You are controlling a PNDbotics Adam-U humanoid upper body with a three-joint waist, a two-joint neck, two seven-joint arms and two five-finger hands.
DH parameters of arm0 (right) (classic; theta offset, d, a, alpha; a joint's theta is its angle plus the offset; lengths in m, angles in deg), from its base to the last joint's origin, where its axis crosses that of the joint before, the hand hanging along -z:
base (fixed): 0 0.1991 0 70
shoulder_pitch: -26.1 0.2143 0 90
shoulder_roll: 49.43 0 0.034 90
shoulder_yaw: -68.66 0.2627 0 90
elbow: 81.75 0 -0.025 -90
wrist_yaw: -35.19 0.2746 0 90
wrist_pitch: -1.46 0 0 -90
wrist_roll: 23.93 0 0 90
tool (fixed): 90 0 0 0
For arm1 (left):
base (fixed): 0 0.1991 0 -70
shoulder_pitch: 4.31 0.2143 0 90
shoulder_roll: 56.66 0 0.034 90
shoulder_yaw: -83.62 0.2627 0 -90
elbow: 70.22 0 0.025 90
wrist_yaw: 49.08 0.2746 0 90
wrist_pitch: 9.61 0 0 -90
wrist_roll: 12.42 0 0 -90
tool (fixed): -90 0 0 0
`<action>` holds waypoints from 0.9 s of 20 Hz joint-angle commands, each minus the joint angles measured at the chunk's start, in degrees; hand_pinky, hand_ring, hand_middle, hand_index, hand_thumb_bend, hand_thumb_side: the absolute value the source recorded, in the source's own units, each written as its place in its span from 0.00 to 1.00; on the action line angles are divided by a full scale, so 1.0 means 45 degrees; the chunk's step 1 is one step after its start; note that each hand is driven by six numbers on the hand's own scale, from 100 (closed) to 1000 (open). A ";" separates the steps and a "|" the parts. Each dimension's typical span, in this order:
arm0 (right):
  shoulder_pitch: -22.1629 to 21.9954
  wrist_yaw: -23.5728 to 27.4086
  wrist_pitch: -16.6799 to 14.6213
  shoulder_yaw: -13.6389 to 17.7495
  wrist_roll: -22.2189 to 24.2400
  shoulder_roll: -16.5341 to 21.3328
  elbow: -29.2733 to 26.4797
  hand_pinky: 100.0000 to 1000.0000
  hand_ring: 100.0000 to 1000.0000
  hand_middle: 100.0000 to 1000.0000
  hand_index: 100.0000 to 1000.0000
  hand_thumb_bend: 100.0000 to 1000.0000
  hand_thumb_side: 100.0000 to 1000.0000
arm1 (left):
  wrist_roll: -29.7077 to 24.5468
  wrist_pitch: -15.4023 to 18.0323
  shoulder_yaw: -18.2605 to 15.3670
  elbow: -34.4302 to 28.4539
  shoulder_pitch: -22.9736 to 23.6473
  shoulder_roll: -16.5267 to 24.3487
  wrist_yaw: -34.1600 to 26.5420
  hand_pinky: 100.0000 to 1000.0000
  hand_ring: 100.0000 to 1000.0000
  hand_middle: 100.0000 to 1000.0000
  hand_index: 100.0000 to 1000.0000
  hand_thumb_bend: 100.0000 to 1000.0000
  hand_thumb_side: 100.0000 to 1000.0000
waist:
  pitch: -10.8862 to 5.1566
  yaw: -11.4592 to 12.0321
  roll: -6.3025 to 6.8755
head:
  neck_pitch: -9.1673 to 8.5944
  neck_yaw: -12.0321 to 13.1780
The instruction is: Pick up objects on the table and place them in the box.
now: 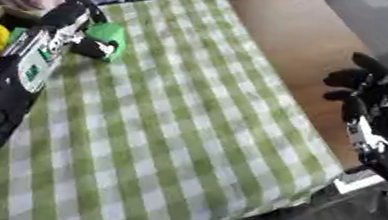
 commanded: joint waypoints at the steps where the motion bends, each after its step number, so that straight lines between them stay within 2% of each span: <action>1: 0.0128 0.0059 -0.0036 0.0030 0.0025 0.0060 -0.0128 0.67 0.75 0.69 0.93 0.00 0.41 | 0.0362 0.0022 -0.0025 -0.0152 -0.0098 0.0149 -0.0398 0.53 0.45 0.50 0.68 0.06 0.08 | 0.0007 0.0016 0.0049 | -0.0074 -0.0037; 5: 0.0102 0.0017 -0.0033 0.0070 -0.0002 0.0090 -0.0103 0.67 0.75 0.69 0.93 0.00 0.41 | 0.0369 0.0139 0.0050 -0.0930 -0.0052 0.0571 -0.1252 0.51 0.43 0.48 0.66 0.00 0.02 | -0.0039 0.0153 0.0073 | -0.0065 -0.0127; 9: 0.0071 -0.0061 -0.0036 0.0141 -0.0058 0.0155 -0.0082 0.67 0.75 0.69 0.93 0.00 0.41 | -0.0183 0.0098 0.0133 -0.2785 0.0091 0.1612 -0.2229 0.52 0.44 0.49 0.66 0.00 0.03 | -0.0123 0.0407 0.0103 | -0.0043 -0.0316; 14: -0.0031 -0.0170 -0.0036 0.0239 -0.0146 0.0257 -0.0038 0.67 0.76 0.69 0.93 0.00 0.41 | -0.1084 -0.0083 -0.0088 -0.4936 0.0645 0.3126 -0.2869 0.53 0.44 0.49 0.67 0.04 0.00 | -0.0283 0.0933 0.0140 | 0.0024 -0.0510; 18: -0.0175 -0.0248 -0.0049 0.0320 -0.0219 0.0315 0.0018 0.67 0.76 0.69 0.93 0.00 0.41 | -0.1442 -0.0428 -0.0320 -0.5585 0.1311 0.3675 -0.2957 0.54 0.45 0.50 0.67 0.07 0.00 | -0.0443 0.1471 0.0208 | 0.0070 -0.0697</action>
